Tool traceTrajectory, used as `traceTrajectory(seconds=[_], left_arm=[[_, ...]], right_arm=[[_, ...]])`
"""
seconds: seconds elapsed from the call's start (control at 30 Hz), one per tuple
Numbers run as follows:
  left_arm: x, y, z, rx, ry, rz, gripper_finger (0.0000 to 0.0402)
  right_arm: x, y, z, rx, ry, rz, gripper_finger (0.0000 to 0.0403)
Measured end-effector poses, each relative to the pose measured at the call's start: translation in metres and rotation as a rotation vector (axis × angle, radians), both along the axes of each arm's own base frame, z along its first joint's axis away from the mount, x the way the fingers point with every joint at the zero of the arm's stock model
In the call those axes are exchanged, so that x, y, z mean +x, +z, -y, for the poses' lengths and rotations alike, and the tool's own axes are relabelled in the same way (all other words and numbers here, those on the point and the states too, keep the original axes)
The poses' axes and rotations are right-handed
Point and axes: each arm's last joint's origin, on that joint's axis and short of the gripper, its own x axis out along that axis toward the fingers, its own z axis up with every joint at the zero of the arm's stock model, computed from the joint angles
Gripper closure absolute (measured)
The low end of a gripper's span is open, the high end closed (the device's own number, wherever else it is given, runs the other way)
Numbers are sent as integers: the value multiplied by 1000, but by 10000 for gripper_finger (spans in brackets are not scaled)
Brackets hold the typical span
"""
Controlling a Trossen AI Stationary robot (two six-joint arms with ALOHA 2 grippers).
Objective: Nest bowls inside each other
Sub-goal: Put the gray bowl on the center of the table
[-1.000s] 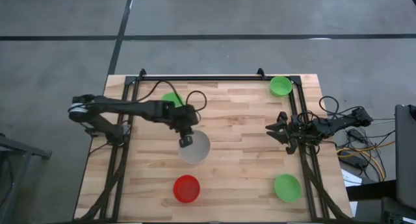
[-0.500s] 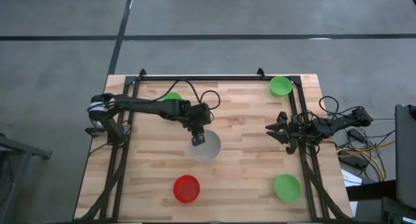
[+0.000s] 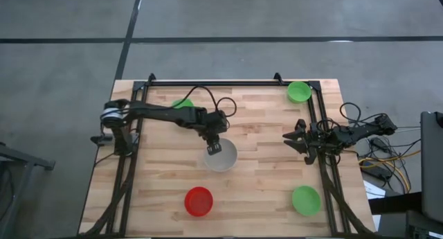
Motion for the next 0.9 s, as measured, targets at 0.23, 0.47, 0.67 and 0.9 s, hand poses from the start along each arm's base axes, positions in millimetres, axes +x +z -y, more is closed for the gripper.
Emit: traceTrajectory(seconds=[0.23, 0.47, 0.67, 0.9], left_arm=[[4, -9, -2, -3, 5, -10, 392], [6, -8, -3, 1, 7, 11, 394], [6, -8, -3, -3, 14, 15, 366], [6, -8, -3, -6, 17, 13, 350]], right_arm=[[0, 0, 0, 0, 0, 0, 271], [0, 0, 0, 0, 0, 0, 271], [0, 0, 0, 0, 0, 0, 271], [0, 0, 0, 0, 0, 0, 271]])
